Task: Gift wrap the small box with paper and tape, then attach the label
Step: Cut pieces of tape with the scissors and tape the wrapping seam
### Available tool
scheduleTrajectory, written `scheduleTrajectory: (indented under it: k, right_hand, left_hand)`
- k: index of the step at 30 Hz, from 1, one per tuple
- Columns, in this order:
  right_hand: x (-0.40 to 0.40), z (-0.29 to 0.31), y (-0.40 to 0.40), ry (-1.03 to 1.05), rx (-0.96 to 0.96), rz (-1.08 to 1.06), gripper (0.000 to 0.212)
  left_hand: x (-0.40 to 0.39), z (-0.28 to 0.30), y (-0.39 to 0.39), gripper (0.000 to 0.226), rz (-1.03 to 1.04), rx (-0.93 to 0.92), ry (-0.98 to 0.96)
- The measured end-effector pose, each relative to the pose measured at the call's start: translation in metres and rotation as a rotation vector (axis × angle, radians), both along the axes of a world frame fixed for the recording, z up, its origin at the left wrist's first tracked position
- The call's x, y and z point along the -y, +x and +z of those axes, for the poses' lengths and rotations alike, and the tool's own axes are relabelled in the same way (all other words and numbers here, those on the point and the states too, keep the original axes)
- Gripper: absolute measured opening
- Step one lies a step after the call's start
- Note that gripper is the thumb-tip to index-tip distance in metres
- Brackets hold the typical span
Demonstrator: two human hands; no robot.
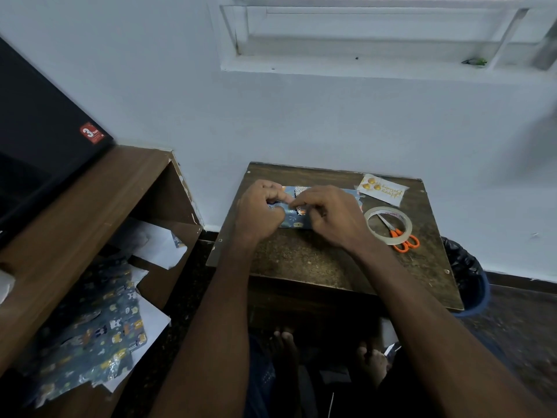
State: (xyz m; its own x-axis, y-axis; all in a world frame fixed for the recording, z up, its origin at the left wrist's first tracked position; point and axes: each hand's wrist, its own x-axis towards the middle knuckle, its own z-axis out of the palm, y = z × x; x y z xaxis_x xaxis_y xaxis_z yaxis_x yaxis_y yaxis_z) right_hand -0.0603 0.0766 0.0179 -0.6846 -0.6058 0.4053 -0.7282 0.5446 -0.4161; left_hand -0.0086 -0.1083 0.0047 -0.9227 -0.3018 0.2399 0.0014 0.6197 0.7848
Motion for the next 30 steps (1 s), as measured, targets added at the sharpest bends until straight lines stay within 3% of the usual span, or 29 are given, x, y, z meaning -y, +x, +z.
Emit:
scheduleTrajectory:
  k: [5, 12, 19, 24, 30]
  right_hand:
    - [0.001, -0.001, -0.002, 0.111, -0.023, 0.014, 0.050]
    - [0.001, 0.003, 0.001, 0.087, 0.024, 0.020, 0.045]
    - [0.001, 0.003, 0.001, 0.074, 0.032, 0.024, 0.041]
    - [0.002, 0.002, 0.002, 0.072, 0.036, 0.010, 0.041]
    - [0.008, -0.006, 0.000, 0.037, 0.000, -0.031, 0.052]
  left_hand:
    - [0.000, 0.000, 0.001, 0.038, -0.018, -0.009, 0.002]
    - [0.004, -0.007, -0.003, 0.014, -0.023, -0.068, -0.030]
    - [0.004, -0.010, -0.006, 0.015, 0.011, -0.074, -0.039]
    - [0.003, -0.013, -0.011, 0.032, 0.097, -0.068, -0.021]
    - [-0.008, -0.011, -0.016, 0.019, 0.198, -0.076, 0.052]
